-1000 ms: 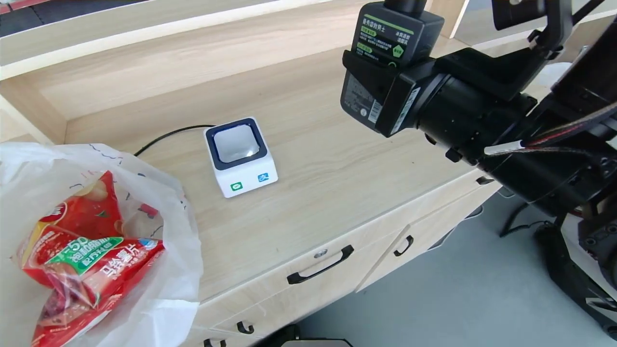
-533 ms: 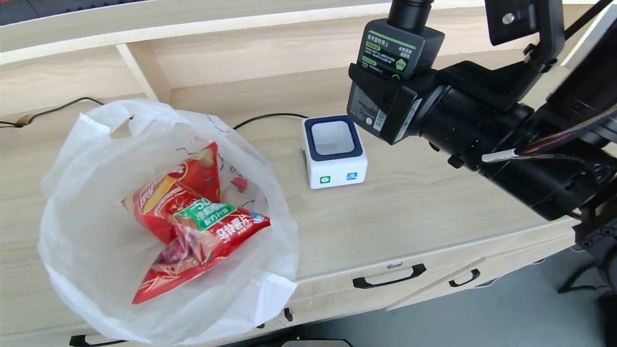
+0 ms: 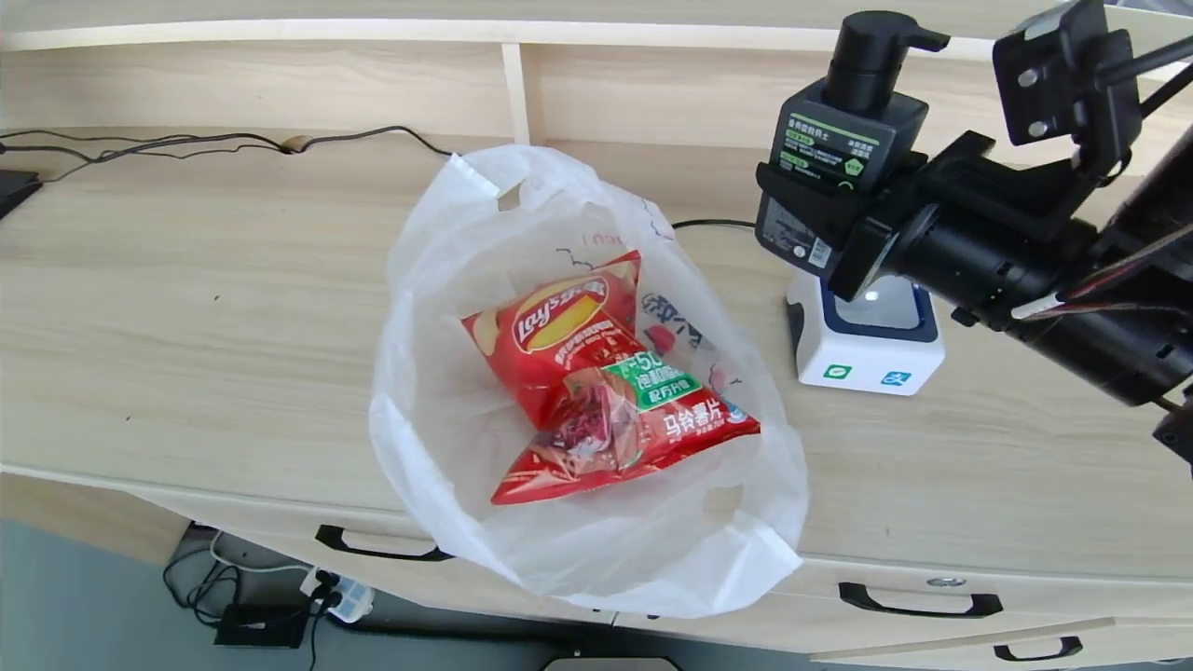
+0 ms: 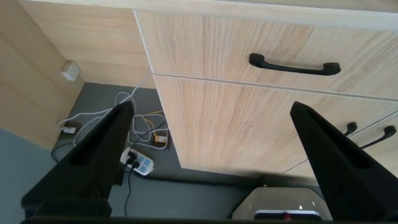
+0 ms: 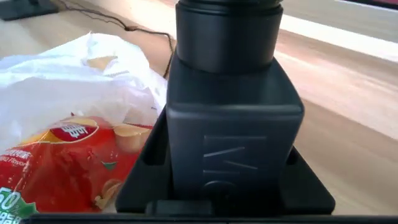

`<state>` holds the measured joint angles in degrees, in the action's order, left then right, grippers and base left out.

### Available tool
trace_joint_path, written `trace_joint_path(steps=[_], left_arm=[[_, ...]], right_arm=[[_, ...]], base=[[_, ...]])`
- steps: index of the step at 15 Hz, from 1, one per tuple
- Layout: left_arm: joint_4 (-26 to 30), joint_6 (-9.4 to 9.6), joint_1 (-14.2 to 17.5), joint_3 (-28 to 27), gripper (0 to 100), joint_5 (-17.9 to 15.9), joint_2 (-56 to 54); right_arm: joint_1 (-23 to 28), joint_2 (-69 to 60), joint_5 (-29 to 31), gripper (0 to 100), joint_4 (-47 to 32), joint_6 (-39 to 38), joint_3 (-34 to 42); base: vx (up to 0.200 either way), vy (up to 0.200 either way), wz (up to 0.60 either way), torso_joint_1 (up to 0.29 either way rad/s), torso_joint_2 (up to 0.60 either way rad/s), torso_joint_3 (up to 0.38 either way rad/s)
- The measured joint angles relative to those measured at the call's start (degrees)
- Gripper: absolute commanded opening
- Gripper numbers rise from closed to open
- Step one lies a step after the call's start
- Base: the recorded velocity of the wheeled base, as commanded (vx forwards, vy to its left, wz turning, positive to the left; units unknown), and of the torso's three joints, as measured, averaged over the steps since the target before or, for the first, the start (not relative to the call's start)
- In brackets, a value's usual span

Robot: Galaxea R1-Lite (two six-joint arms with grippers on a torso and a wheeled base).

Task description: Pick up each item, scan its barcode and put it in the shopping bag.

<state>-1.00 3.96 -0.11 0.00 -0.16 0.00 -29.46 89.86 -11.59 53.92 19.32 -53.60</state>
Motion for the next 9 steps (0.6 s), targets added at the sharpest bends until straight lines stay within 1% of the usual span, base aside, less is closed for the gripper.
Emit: trace_joint_path(steps=[1,2,4,5,7,9], left_arm=[[0.0,0.0,-0.1,0.0,100,0.0,0.0],[-0.01,0.0,-0.05,0.0,100,-0.02,0.0],[-0.04,-0.05,0.0,0.0,100,-0.02,0.0],[-0.01,-0.06,-0.07,0.0,100,-0.02,0.0],[-0.04,-0.06,-0.05,0.0,100,-0.02,0.0],[-0.01,-0.06,-0.07,0.0,100,-0.02,0.0]], right_arm=[[3.69,0.24,-5.38,0,-0.05,4.53,0.18],[7.39,0.39,-8.55,0,0.33,7.77,0.11],[13.96,0.22,-12.98,0,0.22,13.49,0.27],[16.37,-0.09,-15.2,0,0.33,15.43,0.72],[19.13,-0.56,-16.96,0,0.73,17.21,2.97],[19.54,-0.74,-17.63,0,2.57,17.85,4.77]], base=[[0.0,0.0,0.0,0.0,0.0,0.0],[0.0,0.0,0.0,0.0,0.0,0.0],[0.0,0.0,0.0,0.0,0.0,0.0],[0.0,0.0,0.0,0.0,0.0,0.0],[0.0,0.0,0.0,0.0,0.0,0.0],[0.0,0.0,0.0,0.0,0.0,0.0]])
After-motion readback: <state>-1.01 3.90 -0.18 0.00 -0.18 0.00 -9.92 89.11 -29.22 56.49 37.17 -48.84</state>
